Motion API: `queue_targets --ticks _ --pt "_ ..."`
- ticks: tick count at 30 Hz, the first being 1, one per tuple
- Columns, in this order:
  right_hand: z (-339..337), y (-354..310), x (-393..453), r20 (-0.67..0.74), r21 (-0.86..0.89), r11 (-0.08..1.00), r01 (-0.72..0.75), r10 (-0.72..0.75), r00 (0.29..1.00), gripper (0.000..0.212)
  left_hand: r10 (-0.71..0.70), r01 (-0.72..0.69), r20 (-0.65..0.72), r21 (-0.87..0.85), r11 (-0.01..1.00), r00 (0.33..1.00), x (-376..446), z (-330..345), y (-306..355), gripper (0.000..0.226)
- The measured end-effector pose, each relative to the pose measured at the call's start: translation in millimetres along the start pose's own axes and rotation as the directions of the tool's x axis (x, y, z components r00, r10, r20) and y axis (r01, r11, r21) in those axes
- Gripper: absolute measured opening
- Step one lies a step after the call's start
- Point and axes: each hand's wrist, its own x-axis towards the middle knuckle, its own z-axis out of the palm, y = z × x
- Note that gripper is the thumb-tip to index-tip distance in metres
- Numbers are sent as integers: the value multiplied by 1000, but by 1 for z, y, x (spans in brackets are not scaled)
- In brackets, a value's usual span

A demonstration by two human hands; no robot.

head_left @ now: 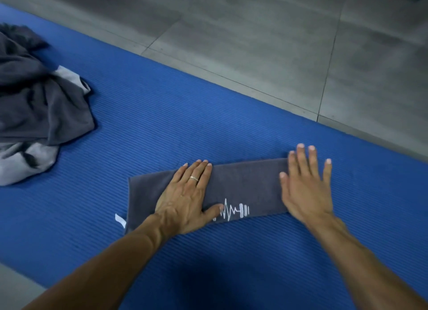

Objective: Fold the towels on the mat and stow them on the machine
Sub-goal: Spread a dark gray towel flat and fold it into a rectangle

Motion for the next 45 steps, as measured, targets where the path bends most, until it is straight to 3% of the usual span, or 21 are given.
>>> queue_targets --ticks 3,5,9,12,15,17,19,22,25,33,35,40,43,45 --pt "2 -70 -24 -13 201 949 243 -246 969 70 -3 3 -8 -7 1000 1000 0 3 0 99" --pt "9 -88 -31 14 209 936 283 -292 956 72 23 -23 -9 -2 1000 1000 0 6 -2 98" --pt "13 -61 -28 31 121 967 224 -229 973 72 93 -94 20 66 993 995 -20 2 -32 87" --pt "11 -53 -27 85 96 983 160 -168 982 72 -36 34 20 100 994 999 -49 -9 -69 89" --pt "1 -67 -30 153 103 991 85 -100 983 69 -127 124 140 27 992 982 -63 -22 -93 93" --pt "-10 -81 -35 164 137 990 41 -64 984 65 -111 112 106 -7 994 988 -59 -31 -95 91" --pt "-21 -97 -43 124 191 980 60 -85 989 64 -124 128 44 -97 987 991 -51 -35 -94 74" --pt "-33 -120 -59 57 271 949 161 -183 982 66 -234 306 225 -373 876 946 -34 -43 -95 40" --pt "-39 -138 -74 54 343 911 231 -264 963 67 -259 456 423 -478 751 868 -26 -52 -97 30" --pt "-27 -171 -104 -41 403 829 387 -407 913 72 -188 439 508 -434 787 841 -25 -75 -104 29" --pt "-22 -179 -108 -79 407 804 433 -441 894 77 -223 498 512 -498 709 830 -28 -72 -105 30" --pt "-15 -212 -116 -193 346 794 500 -462 866 87 -262 668 616 -666 331 743 -34 -64 -99 33" --pt "-22 -223 -112 -348 399 753 523 -403 847 49 -256 683 634 -687 247 730 -35 -64 -97 38" --pt "-33 -216 -106 -333 536 718 444 -303 893 29 -329 689 614 -695 206 718 -31 -66 -94 42"
